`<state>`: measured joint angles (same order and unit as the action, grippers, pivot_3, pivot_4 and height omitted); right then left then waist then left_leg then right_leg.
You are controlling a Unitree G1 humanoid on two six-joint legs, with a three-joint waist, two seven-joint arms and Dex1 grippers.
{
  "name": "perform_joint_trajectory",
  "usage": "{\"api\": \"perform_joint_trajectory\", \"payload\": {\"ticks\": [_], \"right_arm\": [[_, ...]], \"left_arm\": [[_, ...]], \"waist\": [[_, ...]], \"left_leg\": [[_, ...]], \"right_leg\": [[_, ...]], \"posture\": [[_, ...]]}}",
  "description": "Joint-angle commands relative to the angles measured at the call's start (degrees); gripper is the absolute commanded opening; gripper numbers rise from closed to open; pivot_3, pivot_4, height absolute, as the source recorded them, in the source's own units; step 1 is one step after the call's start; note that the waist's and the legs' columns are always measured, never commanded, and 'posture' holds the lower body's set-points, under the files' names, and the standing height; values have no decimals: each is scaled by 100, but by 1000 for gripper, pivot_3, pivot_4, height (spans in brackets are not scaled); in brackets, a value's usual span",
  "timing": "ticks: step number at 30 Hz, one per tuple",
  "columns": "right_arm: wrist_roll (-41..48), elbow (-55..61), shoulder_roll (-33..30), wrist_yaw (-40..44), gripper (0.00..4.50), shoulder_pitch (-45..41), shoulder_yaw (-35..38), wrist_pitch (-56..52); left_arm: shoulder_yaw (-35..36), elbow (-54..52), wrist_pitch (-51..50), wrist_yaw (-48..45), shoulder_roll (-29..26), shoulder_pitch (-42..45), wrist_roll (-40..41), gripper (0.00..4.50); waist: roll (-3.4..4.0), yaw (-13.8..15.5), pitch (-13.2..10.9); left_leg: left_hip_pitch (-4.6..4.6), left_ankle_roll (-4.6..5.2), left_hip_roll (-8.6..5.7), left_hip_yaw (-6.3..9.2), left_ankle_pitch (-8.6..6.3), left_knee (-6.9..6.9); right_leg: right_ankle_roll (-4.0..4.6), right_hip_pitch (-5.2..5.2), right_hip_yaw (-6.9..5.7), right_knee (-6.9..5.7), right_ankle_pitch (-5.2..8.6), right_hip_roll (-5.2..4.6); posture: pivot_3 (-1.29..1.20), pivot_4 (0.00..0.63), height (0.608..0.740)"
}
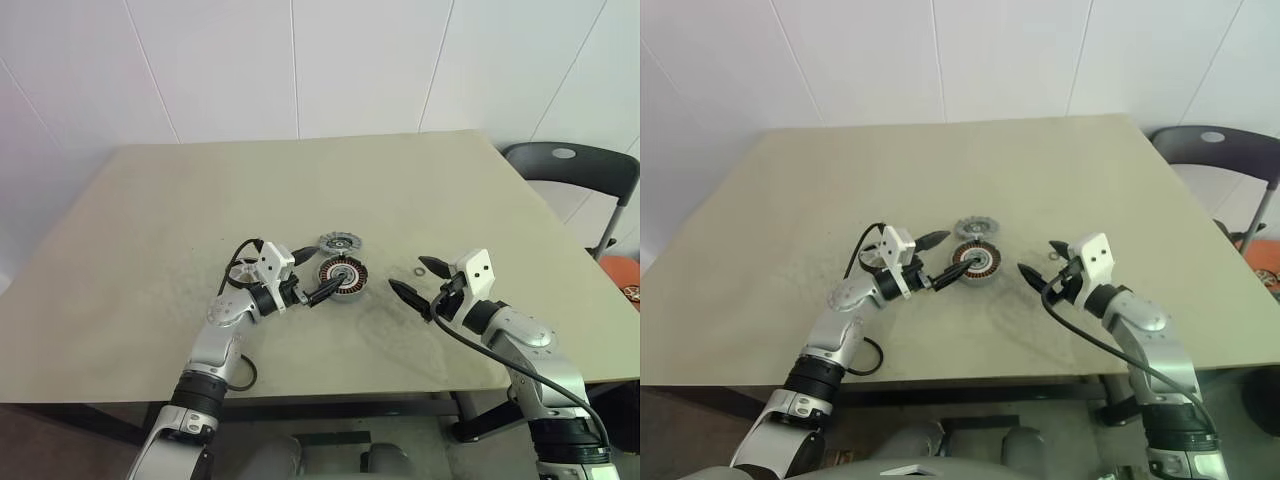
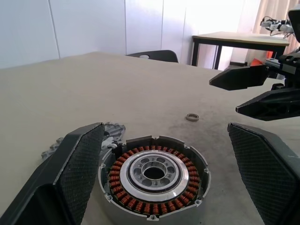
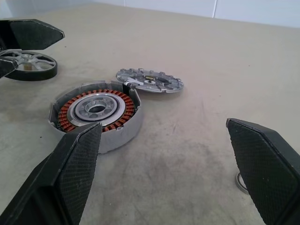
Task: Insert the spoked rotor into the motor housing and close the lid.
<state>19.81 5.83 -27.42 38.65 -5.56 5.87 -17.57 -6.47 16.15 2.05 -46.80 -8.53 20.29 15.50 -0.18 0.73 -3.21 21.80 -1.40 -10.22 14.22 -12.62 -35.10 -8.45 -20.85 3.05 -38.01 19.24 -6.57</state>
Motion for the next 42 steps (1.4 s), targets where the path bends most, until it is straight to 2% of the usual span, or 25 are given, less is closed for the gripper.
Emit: {"api": "perform_joint_trajectory", "payload": {"ticks": [1,34,42], "right_arm": [[11,120,-3,10,4469,-96,11,76],[-54,94,-9,62,4469,-112,-18,84],[-510,-837,-51,-498,4469,-589,41,-38]], "left_arm": [[36,-182,128,4,-17,21,7,4477],[2,-306,113,80,8,-92,2,4477],[9,-261,100,191,7,-93,-61,4477]], "waist": [[0,3,0],[0,2,0],[1,3,0]], "left_leg": [[0,0,0,0,0,0],[0,0,0,0,0,-1],[-2,0,0,0,0,-5]], "right_leg": [[0,0,0,0,0,0],[0,0,0,-1,0,0],[0,2,0,-3,-1,1]], "posture": [[0,0,740],[0,0,740],[0,0,740]]}}
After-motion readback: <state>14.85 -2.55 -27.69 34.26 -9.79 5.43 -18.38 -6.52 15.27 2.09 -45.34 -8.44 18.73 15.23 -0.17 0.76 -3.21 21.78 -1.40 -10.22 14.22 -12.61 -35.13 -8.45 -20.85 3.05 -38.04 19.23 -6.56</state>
